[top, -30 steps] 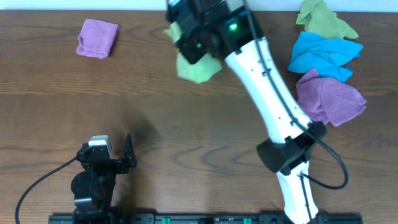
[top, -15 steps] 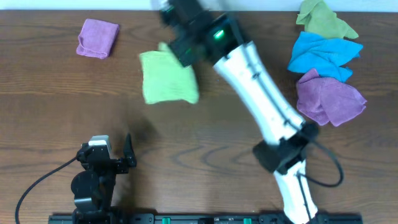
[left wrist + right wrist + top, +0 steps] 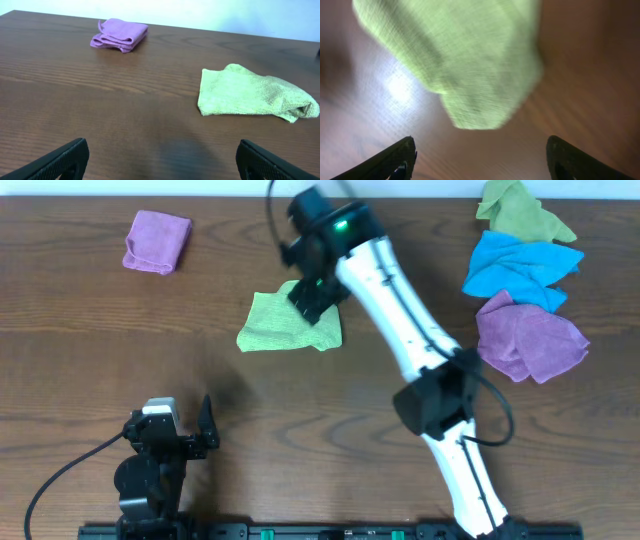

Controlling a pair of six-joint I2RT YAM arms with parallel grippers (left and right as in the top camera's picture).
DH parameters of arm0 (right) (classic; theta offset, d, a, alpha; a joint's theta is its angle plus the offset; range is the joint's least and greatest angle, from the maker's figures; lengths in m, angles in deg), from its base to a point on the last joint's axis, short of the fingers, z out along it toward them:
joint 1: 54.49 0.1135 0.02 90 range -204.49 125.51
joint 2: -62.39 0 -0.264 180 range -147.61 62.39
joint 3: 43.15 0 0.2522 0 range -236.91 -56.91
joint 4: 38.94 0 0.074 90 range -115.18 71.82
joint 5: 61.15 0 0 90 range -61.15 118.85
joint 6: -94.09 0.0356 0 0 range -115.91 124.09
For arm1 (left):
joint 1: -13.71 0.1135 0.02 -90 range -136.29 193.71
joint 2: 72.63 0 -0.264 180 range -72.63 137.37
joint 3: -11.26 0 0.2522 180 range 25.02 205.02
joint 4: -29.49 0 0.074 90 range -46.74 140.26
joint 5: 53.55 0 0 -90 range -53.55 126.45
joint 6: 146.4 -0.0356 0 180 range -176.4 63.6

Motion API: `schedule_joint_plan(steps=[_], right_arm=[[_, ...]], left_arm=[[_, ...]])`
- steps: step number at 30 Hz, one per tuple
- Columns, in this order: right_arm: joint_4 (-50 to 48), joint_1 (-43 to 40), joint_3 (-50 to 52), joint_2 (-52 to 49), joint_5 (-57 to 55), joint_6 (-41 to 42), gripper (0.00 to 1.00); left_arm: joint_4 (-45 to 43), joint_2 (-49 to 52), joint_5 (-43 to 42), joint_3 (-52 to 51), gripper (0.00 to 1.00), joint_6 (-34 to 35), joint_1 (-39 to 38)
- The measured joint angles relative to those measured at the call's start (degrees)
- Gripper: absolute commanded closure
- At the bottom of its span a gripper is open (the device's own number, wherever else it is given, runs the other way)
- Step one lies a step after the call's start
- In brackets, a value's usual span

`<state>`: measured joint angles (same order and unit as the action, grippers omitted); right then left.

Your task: Fold the cloth

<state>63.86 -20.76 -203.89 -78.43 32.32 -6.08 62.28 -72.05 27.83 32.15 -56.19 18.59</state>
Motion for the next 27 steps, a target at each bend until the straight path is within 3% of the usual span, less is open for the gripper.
schedule_joint_plan(steps=[3,10,12,17,24,25,27], right_arm=[[0.72,2.86,2.03,-1.33,1.25,-2.54,0.07],[-0.61,9.14,7.21,-1.4,-4.33,-3.82,0.11],[-4.0,9.01,12.24,-1.4,-7.21,-3.21,0.01],[-9.94,6.14,21.49,-1.4,-13.14,-2.25,0.01],[-16.11,4.02,22.23,-1.4,-20.02,-1.49,0.01],[-16.92,4.04,22.21,-1.4,-20.35,-1.44,0.02],[-18.78,4.04,22.21,-1.4,-21.18,-1.53,0.26]], left_arm=[[0.0,0.0,0.0,0.0,0.05,0.0,0.0],[0.0,0.0,0.0,0.0,0.05,0.0,0.0],[0.02,0.0,0.0,0.0,0.04,0.0,0.0],[0.0,0.0,0.0,0.0,0.05,0.0,0.0],[0.0,0.0,0.0,0.0,0.04,0.0,0.0],[0.0,0.0,0.0,0.0,0.05,0.0,0.0],[0.0,0.0,0.0,0.0,0.05,0.0,0.0]])
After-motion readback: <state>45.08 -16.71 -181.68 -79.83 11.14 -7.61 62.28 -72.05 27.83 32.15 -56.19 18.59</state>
